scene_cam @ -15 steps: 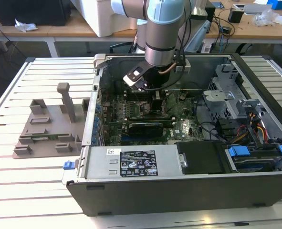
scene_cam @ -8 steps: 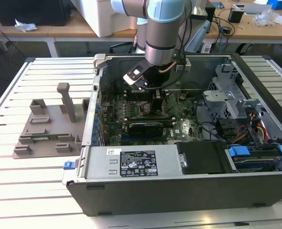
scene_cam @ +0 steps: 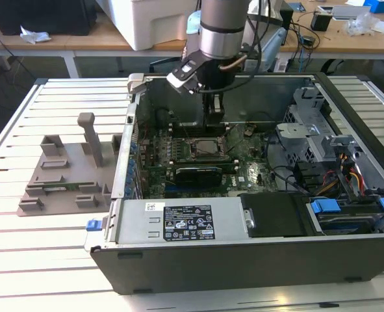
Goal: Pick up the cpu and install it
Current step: 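Place the cpu into insertion slot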
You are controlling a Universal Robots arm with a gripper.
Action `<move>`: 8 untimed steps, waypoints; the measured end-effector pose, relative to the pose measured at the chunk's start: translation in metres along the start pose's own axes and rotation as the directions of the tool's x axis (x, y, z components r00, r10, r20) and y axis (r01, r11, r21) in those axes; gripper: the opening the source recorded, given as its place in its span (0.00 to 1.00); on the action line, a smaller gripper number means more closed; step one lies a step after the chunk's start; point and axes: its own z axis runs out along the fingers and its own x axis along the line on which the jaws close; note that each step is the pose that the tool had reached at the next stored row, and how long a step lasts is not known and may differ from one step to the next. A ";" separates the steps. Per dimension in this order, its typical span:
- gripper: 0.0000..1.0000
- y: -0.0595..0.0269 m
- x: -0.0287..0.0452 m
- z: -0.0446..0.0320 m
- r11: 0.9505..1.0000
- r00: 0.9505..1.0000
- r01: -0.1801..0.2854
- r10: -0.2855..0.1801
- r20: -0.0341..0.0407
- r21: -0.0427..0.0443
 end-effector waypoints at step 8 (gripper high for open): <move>0.11 -0.0012 0.0002 -0.0296 1.000 1.000 0.000 0.000 -0.001 0.000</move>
